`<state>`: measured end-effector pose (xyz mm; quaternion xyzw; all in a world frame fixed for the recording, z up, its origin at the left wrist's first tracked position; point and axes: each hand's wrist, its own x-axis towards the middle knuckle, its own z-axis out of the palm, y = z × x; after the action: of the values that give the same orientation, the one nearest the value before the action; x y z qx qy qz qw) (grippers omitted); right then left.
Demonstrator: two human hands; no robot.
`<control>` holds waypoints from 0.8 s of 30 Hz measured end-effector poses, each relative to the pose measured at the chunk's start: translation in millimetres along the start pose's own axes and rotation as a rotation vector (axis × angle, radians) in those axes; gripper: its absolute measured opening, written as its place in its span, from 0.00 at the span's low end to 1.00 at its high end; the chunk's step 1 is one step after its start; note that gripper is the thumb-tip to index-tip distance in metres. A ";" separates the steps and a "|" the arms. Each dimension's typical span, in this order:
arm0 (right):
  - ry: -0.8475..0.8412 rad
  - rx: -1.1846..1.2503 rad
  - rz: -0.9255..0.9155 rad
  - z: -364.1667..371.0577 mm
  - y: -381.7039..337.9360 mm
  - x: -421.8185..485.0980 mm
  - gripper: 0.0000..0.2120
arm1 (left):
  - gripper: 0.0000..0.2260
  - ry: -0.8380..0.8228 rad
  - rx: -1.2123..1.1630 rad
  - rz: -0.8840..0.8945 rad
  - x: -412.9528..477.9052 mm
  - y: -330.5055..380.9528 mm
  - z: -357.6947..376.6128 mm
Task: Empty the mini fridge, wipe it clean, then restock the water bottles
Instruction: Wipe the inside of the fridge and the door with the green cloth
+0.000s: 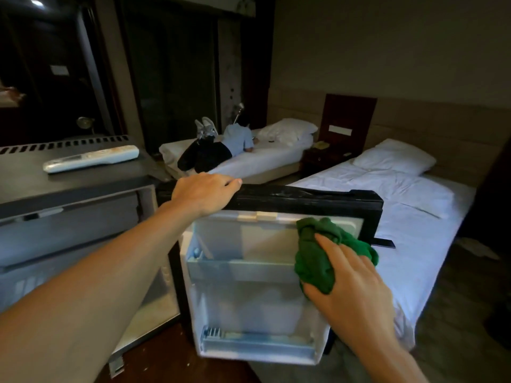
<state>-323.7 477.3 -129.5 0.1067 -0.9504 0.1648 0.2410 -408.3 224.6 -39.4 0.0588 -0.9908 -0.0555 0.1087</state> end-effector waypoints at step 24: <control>0.098 -0.212 -0.192 53.0 -84.8 18.7 0.18 | 0.20 -0.105 -0.024 0.151 10.6 -13.8 -4.5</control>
<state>-338.2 377.5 -142.0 0.1628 -0.9351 0.0449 0.3117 -416.1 209.2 -34.6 -0.0203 -0.9960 -0.0619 0.0611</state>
